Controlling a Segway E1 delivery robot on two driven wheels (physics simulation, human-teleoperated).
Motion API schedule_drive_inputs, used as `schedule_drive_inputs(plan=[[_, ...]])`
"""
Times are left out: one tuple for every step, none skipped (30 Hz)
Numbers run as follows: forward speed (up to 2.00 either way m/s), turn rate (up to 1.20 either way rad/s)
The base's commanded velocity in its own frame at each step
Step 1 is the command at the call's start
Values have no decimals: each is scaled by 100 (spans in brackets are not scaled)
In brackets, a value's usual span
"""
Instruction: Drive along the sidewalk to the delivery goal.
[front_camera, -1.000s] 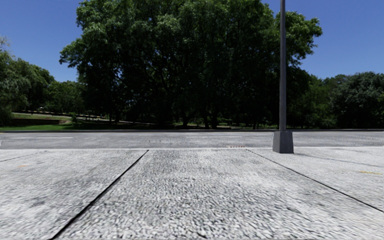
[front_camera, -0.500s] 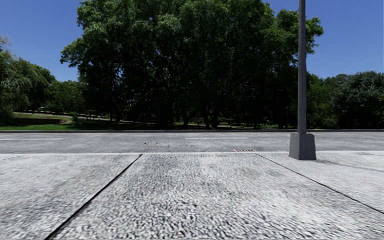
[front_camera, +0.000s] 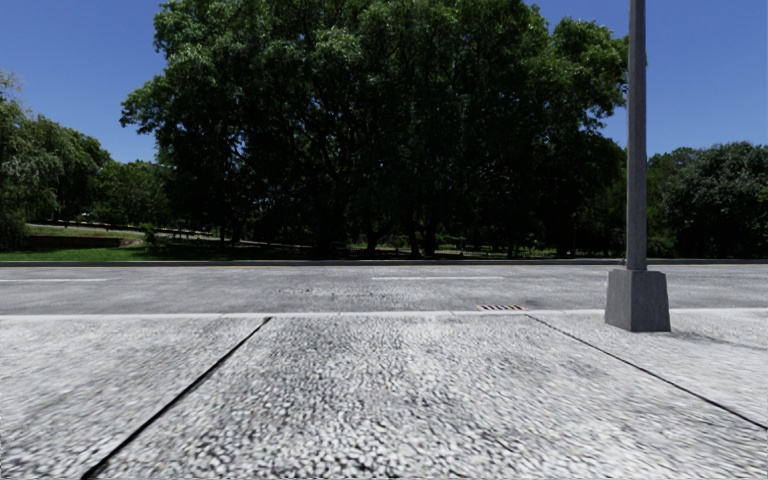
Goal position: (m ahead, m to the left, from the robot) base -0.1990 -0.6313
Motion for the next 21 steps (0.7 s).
schedule_drive_inputs(plan=[[0, 0], [0, 0], [0, 0], [0, 0], [0, 0], [0, 0], [0, 0], [0, 0], [0, 0], [0, 0], [0, 0], [0, 0], [0, 0], [0, 0], [0, 0], [0, 0], [0, 0], [0, 0], [0, 0], [0, 0], [0, 0]])
